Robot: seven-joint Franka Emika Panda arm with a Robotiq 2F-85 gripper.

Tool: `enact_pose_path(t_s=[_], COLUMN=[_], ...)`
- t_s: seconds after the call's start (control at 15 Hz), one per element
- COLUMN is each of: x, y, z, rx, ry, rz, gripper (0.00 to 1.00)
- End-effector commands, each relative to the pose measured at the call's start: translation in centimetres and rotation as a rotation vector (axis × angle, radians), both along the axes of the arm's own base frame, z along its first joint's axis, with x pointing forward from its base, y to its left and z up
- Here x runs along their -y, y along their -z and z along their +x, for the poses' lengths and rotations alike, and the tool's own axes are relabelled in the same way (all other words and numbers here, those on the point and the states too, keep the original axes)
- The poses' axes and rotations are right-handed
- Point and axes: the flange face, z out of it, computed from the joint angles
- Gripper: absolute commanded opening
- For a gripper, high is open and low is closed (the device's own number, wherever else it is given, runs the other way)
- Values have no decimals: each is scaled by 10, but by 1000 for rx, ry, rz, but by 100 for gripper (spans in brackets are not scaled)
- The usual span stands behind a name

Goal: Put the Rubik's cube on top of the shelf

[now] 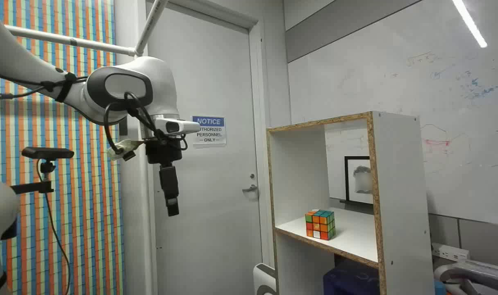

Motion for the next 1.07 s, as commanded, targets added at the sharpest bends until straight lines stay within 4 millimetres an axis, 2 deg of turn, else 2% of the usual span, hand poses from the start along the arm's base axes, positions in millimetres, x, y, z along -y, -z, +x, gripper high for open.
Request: enact_pose_path(t_s=[0.0, 0.27, 0.4, 0.67, 0.87, 1.0], x=[0, 1, 17, 82, 135, 153], y=[1, 4, -4, -11, 9, 28], z=[0, 0, 15, 44, 66, 82], rx=[-7, -18, 63, 212, 292, 343], ry=[0, 1, -16, -13, 8, 21], rz=[-1, -2, -8, -36, -25, -15], gripper=[100, 100, 100, 100, 100, 100])
